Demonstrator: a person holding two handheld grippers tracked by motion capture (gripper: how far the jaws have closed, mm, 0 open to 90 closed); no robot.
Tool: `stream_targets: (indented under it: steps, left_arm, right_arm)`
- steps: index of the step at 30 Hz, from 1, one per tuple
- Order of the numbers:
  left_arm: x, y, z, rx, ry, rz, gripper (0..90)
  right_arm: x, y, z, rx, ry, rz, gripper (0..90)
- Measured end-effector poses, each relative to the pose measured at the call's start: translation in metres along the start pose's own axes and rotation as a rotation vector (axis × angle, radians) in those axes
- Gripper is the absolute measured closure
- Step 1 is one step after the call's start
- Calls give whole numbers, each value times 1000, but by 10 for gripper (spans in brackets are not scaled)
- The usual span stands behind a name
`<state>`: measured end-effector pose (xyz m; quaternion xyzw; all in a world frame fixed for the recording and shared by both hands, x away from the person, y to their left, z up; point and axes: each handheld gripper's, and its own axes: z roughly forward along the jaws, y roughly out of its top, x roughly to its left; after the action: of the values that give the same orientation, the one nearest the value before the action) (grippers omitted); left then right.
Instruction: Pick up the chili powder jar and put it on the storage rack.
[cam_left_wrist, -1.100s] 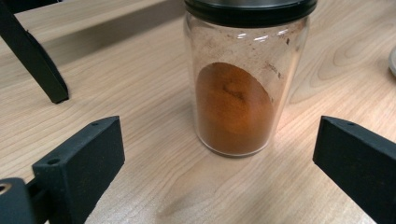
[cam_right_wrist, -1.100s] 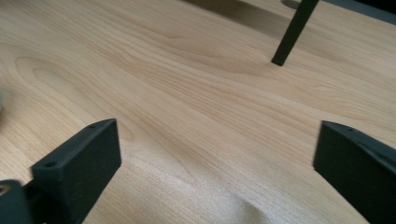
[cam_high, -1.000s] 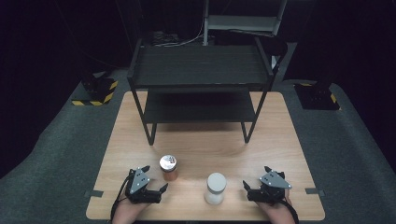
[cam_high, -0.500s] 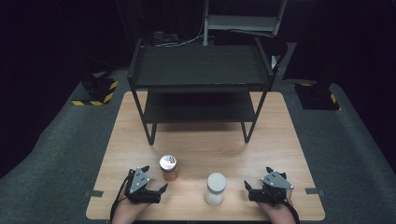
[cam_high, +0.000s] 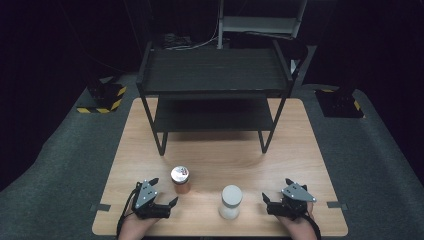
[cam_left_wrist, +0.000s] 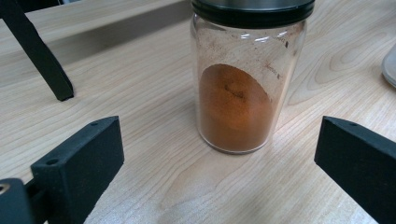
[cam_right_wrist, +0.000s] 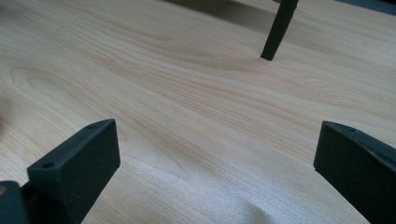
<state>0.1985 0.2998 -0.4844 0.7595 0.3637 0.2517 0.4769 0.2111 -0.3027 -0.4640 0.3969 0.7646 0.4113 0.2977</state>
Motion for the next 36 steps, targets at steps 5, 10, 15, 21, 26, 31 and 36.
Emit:
stream_targets:
  steps: [5,10,15,21,26,31,36]
  left_arm:
    - [4,-4,-2,-20,-11,-25,23]
    - [6,-7,-5,-34,-10,-45,19]
    - [5,-8,-9,-70,-15,-51,17]
    - [1,-4,-13,-92,-25,-37,17]
    - [-3,0,-14,-109,-33,-17,17]
    - [-3,3,-14,-132,-39,-25,18]
    - [-5,8,-13,-149,-38,-12,23]
  right_arm:
    - [1,2,1,9,2,-16,5]
    - [0,1,0,4,-5,4,5]
    - [0,2,1,9,-1,-1,5]
    - [-1,1,0,6,6,4,7]
    - [0,1,0,6,5,-6,7]
    - [-3,0,0,1,10,9,7]
    - [-2,0,0,3,9,-2,7]
